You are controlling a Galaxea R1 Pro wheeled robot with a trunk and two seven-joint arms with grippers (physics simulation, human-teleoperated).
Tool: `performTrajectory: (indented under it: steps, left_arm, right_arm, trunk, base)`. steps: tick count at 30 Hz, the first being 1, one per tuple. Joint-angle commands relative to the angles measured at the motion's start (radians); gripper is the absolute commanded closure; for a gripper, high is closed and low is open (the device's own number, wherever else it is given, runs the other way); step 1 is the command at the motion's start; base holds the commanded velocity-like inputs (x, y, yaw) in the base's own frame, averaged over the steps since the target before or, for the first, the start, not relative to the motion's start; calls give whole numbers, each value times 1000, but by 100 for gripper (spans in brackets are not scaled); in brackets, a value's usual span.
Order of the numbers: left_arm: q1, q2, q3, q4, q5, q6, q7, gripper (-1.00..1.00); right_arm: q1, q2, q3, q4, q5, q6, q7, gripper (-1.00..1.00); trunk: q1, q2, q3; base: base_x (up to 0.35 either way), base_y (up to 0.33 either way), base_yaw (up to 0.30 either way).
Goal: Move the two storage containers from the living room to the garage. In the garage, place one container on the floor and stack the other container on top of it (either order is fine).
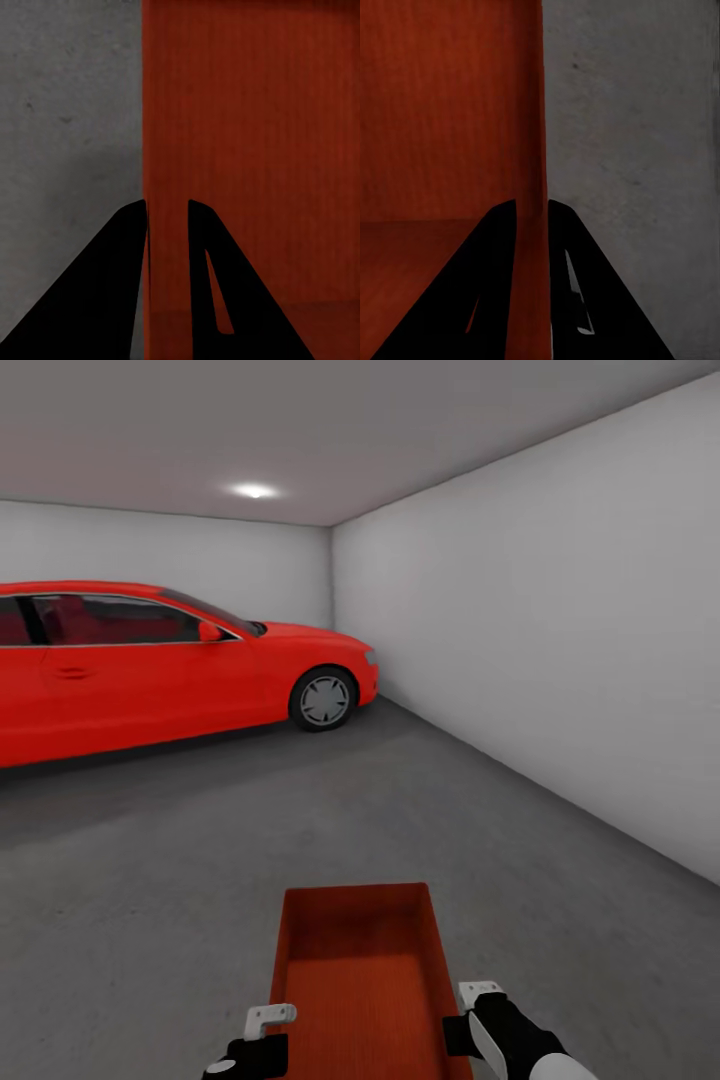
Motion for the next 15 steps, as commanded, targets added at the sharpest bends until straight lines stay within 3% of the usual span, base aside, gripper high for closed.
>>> performTrajectory:
  steps: [1, 8, 15]
  left_arm:
    - [0, 38, -11, 1, 18, 0, -19, 100]
    - [0, 38, -11, 1, 18, 0, -20, 100]
    - [0, 38, -11, 1, 18, 1, -19, 100]
  right_arm:
    - [-1, -4, -1, -4, -24, 3, 55, 100]
    - [-1, -4, -1, -4, -24, 3, 55, 100]
    - [-1, -4, -2, -4, -24, 3, 55, 100]
  trunk:
    - [0, -1, 0]
    - [0, -1, 5]
    - [0, -1, 11]
  base:
    - [0, 87, -284]
    - [22, 108, -276]
    - [142, 158, -260]
